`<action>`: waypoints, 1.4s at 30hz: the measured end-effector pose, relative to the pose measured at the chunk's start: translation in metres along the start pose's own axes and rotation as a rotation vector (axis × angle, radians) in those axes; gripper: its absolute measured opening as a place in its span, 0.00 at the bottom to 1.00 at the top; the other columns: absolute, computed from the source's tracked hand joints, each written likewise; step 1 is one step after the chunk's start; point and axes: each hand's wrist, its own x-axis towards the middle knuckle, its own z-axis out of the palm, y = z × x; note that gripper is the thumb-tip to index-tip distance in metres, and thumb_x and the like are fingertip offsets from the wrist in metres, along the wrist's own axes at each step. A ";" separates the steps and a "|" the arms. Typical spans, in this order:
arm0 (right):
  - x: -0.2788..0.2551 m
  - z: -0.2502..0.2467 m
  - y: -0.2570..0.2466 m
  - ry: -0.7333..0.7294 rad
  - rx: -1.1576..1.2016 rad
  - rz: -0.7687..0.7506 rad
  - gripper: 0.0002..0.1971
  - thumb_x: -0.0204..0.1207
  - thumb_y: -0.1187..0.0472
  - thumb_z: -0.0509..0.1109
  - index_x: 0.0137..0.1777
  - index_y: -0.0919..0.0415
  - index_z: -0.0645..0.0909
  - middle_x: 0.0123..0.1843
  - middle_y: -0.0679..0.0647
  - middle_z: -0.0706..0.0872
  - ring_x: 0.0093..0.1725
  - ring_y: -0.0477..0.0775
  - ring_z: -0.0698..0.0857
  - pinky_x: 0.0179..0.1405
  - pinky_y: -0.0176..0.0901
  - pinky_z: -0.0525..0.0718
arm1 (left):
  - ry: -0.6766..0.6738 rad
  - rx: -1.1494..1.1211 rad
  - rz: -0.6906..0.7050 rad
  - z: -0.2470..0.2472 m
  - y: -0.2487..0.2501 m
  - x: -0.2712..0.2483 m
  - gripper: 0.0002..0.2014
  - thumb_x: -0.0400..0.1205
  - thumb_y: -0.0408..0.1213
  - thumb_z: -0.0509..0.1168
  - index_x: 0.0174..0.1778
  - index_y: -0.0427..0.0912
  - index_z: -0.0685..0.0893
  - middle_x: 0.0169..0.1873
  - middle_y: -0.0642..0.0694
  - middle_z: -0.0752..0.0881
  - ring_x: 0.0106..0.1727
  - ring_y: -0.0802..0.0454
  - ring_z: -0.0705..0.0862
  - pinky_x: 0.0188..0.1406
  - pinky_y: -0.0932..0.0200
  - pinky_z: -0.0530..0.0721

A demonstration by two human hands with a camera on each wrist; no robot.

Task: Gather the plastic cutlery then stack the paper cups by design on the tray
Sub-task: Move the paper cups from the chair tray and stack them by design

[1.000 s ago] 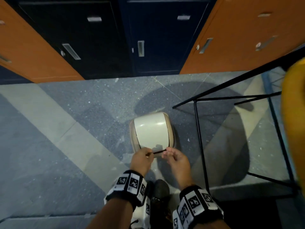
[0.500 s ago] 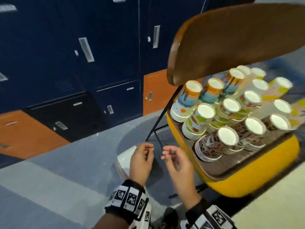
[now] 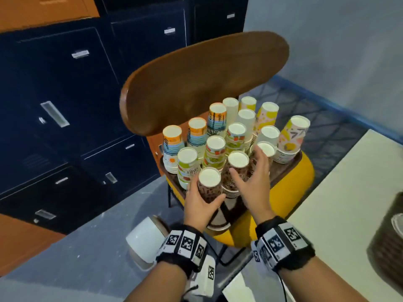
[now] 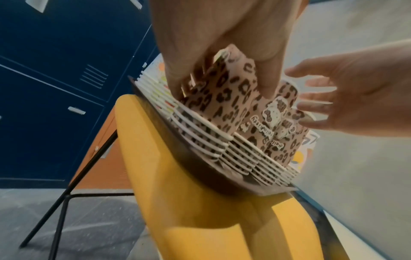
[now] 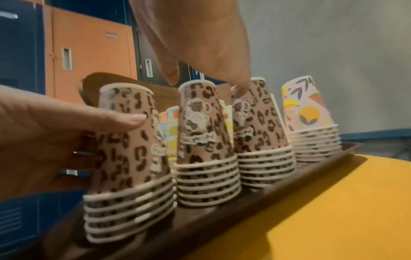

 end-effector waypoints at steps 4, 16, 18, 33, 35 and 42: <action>0.000 0.015 0.012 -0.215 0.058 0.074 0.42 0.68 0.58 0.77 0.79 0.54 0.57 0.80 0.52 0.65 0.78 0.47 0.63 0.75 0.40 0.64 | 0.110 0.003 -0.019 -0.002 -0.009 0.004 0.42 0.62 0.38 0.81 0.72 0.43 0.70 0.70 0.42 0.76 0.73 0.46 0.73 0.69 0.60 0.70; -0.024 0.004 0.043 -0.261 0.054 0.293 0.45 0.59 0.61 0.82 0.75 0.57 0.61 0.74 0.58 0.72 0.76 0.56 0.69 0.76 0.50 0.69 | -0.020 0.083 -0.116 0.004 0.005 0.002 0.44 0.61 0.32 0.81 0.72 0.44 0.66 0.68 0.42 0.80 0.71 0.42 0.76 0.62 0.55 0.74; -0.027 0.007 0.045 -0.283 0.028 0.317 0.47 0.57 0.61 0.83 0.75 0.58 0.62 0.73 0.59 0.71 0.75 0.56 0.69 0.75 0.49 0.69 | -0.010 0.091 -0.122 0.001 0.001 0.002 0.43 0.61 0.32 0.80 0.71 0.44 0.67 0.67 0.42 0.80 0.70 0.42 0.77 0.63 0.52 0.75; -0.054 -0.021 0.014 -0.044 0.004 0.357 0.45 0.59 0.58 0.82 0.75 0.55 0.61 0.70 0.59 0.69 0.73 0.55 0.68 0.65 0.35 0.64 | -0.201 0.024 0.109 -0.013 0.016 -0.001 0.41 0.57 0.42 0.80 0.66 0.49 0.70 0.60 0.47 0.81 0.64 0.49 0.79 0.59 0.56 0.77; -0.063 -0.032 0.012 0.028 0.005 0.352 0.44 0.58 0.59 0.82 0.73 0.54 0.64 0.69 0.58 0.71 0.70 0.53 0.70 0.64 0.35 0.66 | -0.238 0.001 0.138 -0.004 0.019 -0.008 0.39 0.56 0.46 0.79 0.62 0.53 0.70 0.58 0.48 0.81 0.62 0.48 0.80 0.61 0.51 0.80; -0.091 -0.096 0.015 0.199 0.056 0.445 0.44 0.56 0.60 0.82 0.72 0.48 0.65 0.65 0.56 0.72 0.63 0.52 0.75 0.63 0.40 0.72 | -0.386 0.009 0.227 0.042 0.046 -0.040 0.38 0.51 0.54 0.73 0.59 0.58 0.69 0.58 0.47 0.78 0.66 0.46 0.76 0.65 0.46 0.80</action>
